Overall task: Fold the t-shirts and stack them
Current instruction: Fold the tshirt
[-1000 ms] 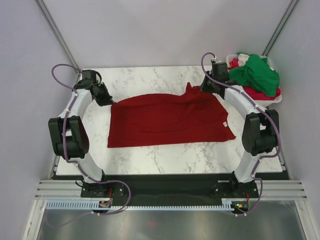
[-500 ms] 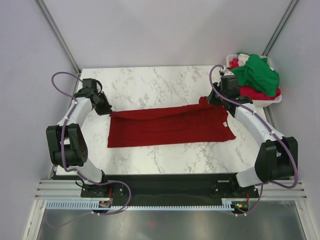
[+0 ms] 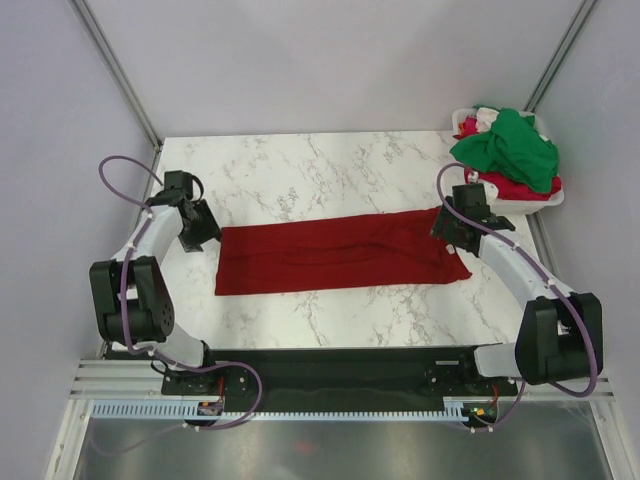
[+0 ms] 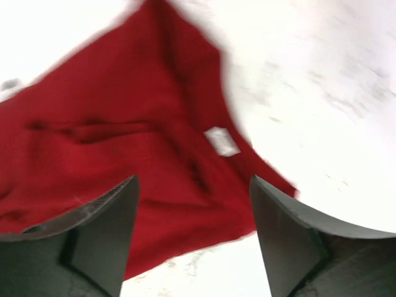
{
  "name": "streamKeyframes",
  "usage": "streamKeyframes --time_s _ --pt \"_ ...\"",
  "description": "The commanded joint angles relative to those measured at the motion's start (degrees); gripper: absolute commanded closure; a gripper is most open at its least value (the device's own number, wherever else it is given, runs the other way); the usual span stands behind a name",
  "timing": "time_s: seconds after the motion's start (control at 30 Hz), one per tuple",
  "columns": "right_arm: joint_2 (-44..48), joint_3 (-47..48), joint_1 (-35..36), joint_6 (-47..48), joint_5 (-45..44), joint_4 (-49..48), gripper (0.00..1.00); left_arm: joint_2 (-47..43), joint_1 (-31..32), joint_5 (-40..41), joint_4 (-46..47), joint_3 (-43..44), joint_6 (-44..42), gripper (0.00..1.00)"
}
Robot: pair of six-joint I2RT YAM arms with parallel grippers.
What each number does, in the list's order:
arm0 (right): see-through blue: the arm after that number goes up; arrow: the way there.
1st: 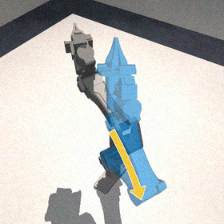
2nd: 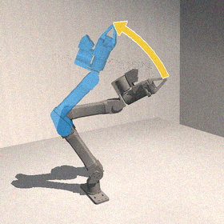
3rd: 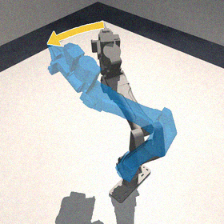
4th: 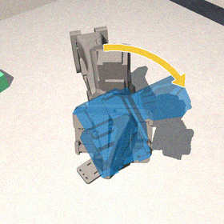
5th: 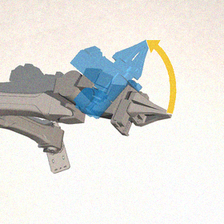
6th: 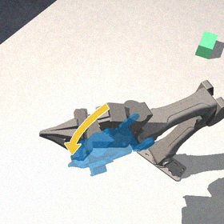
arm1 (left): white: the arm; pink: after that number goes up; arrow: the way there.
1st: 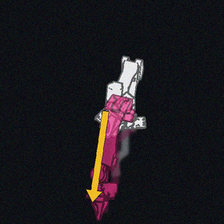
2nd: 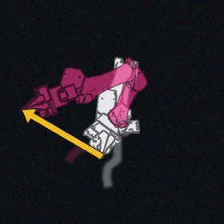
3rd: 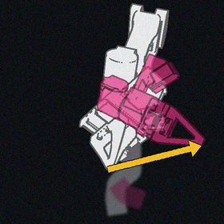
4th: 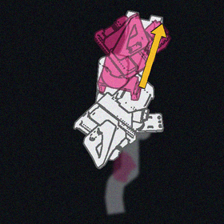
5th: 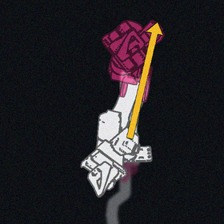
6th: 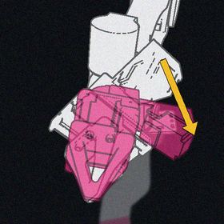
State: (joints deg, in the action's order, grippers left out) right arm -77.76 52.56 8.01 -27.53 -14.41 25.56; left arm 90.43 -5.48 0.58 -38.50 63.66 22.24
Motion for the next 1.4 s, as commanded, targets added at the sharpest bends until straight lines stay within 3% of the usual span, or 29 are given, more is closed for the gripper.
streamKeyframes --time_s 0.0,0.17,0.37,0.57,0.7,0.87,1.0,1.13,1.17,1.2,1.27,1.3,1.37 --pt "2.87 -1.75 -4.66 -3.41 -6.68 3.44 0.17 -5.52 -1.03 6.10 -1.14 0.76 1.22 0.40" --pt "3.92 -0.78 -4.67 -4.29 -2.65 2.83 0.14 -9.05 -0.85 1.39 1.93 2.26 1.24 0.44" --pt "3.23 -4.65 -3.88 -6.04 10.27 -3.32 0.16 -3.00 4.32 -2.07 3.61 3.84 1.22 0.47" --pt "-3.44 -7.03 -1.42 -8.24 12.39 -5.52 0.16 4.74 9.52 -3.74 3.52 4.46 4.29 0.44" --pt "-14.22 -2.39 -0.72 -7.28 14.33 -6.93 0.16 11.25 11.01 -2.69 3.35 4.63 5.88 0.53" --pt "-33.28 15.62 -0.19 -5.52 17.84 -3.60 0.16 14.95 13.20 -2.42 2.91 3.23 7.03 0.57" --pt "-46.41 32.66 2.09 -6.13 17.93 2.62 0.16 14.33 18.91 0.65 2.12 0.95 7.03 0.58" --pt "-60.29 61.38 4.46 -8.24 21.44 5.90 0.14 10.39 26.19 -4.61 1.85 -6.16 10.44 0.61" --pt "-67.63 68.14 4.99 -8.24 25.54 6.69 0.13 6.64 28.22 -7.41 2.02 -8.18 13.85 0.61" --pt "-71.53 82.04 6.22 -8.50 27.66 7.22 0.09 4.25 30.85 -8.83 2.20 -11.59 15.45 0.58" --pt "-81.70 95.13 8.15 -10.25 33.11 5.39 0.02 0.29 40.60 -11.37 2.12 -14.25 21.14 0.54" --pt "-83.33 98.58 8.34 -11.92 39.40 -2.80 0.02 -3.56 43.68 -11.91 2.03 -14.61 23.27 0.51" --pt "-81.78 95.65 8.34 -16.93 41.48 -12.86 0.02 -6.66 50.81 -13.92 2.11 -14.36 29.40 0.48"
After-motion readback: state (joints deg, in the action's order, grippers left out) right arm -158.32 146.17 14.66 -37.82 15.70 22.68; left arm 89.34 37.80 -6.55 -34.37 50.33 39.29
